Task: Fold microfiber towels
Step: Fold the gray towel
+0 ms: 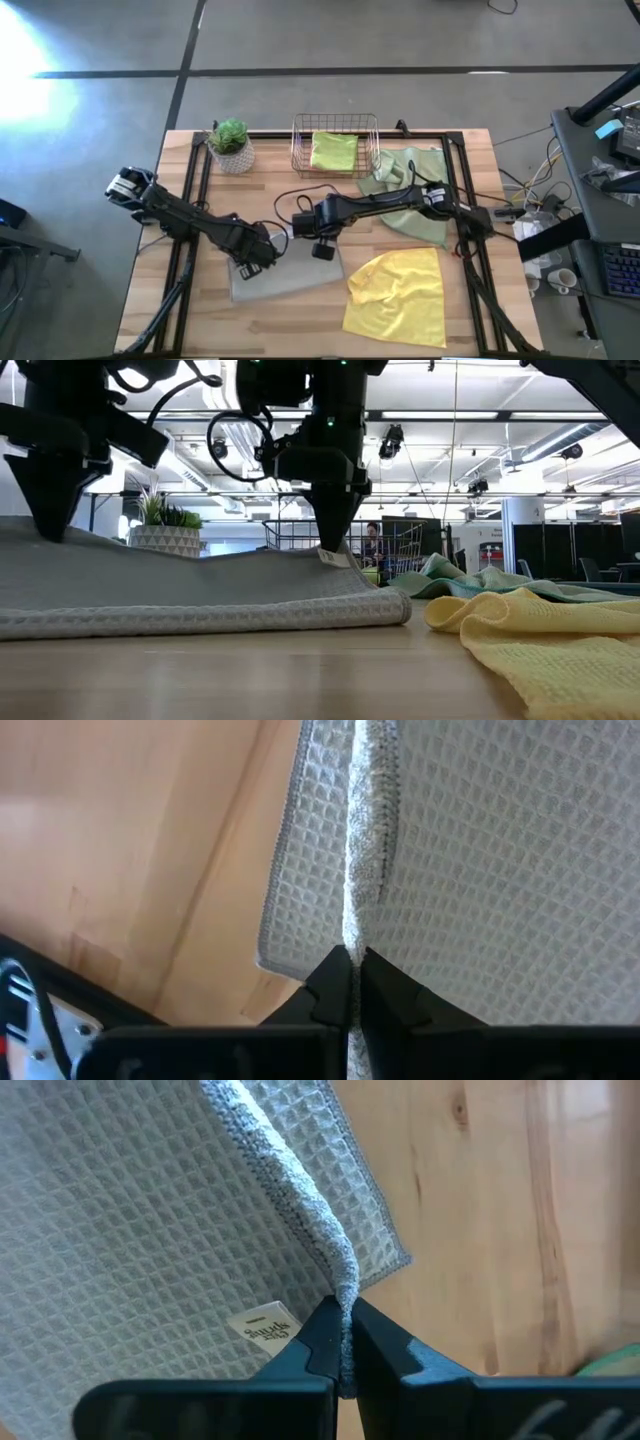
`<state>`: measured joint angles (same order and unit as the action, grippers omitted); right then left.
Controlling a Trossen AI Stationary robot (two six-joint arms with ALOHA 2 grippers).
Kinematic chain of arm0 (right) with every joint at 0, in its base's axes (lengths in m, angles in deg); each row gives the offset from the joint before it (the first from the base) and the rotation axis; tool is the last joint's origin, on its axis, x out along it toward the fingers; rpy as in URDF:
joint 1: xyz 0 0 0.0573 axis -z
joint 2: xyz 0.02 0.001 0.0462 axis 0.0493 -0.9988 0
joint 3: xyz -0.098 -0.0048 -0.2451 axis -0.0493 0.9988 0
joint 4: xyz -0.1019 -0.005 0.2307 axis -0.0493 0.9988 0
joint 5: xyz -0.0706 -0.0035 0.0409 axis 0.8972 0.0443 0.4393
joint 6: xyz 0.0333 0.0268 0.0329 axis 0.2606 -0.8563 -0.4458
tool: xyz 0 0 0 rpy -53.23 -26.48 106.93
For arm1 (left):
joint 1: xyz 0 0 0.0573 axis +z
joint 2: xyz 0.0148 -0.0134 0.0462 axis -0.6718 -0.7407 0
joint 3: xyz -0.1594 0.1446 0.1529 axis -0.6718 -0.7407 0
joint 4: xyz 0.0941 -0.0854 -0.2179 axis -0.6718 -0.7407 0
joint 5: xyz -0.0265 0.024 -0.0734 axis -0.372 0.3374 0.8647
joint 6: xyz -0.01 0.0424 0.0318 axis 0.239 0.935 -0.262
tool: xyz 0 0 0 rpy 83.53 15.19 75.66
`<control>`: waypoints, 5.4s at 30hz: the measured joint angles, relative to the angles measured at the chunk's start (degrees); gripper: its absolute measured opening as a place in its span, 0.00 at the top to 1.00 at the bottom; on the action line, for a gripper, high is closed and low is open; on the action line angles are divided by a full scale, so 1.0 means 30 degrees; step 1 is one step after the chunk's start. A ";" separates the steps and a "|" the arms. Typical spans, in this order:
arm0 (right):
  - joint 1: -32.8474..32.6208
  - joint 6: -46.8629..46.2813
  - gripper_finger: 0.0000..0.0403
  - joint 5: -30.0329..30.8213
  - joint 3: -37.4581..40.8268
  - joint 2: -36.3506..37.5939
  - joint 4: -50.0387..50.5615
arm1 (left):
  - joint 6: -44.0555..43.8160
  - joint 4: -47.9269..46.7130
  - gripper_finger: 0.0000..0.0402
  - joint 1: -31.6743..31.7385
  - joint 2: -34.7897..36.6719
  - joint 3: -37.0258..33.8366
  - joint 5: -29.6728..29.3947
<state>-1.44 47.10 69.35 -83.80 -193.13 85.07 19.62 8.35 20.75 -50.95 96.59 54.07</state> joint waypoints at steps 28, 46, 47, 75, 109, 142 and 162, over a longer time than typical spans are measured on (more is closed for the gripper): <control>0.0027 -0.0163 0.96 0.0044 0.0155 0.0000 -0.0949 | 0.1962 0.0476 0.67 0.0032 0.0007 -0.0156 -0.1005; 0.0690 -0.0148 0.64 0.1388 0.0016 0.0714 0.2471 | 0.1969 0.3660 0.67 -0.0444 0.0080 -0.0226 -0.1134; 0.0690 -0.0155 0.64 0.1384 0.0114 0.0881 0.2869 | 0.1969 0.3882 0.67 -0.0561 0.0080 -0.0226 -0.1122; -0.2628 -0.8456 0.71 0.1448 0.9799 0.8398 -0.0691 | -0.0018 0.9115 0.67 -0.1974 0.0189 -0.6192 -0.0527; -0.2625 -0.8347 0.71 0.1421 0.9758 0.8364 -0.0845 | 0.6375 1.4803 0.67 0.3660 0.0583 -0.3014 -0.4558; -0.2611 -0.4629 0.71 0.1494 0.9743 0.8357 -0.1382 | 0.0753 1.7615 0.67 -0.0860 -0.4350 -0.2371 -0.1159; -0.2605 -0.3559 0.71 0.1510 0.9743 0.8357 -0.3159 | 0.5437 0.1509 0.67 -0.3604 -0.3513 0.1478 0.1681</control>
<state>-9.25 36.43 73.88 -54.57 -168.06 75.59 35.94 12.88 9.94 -61.48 101.03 59.11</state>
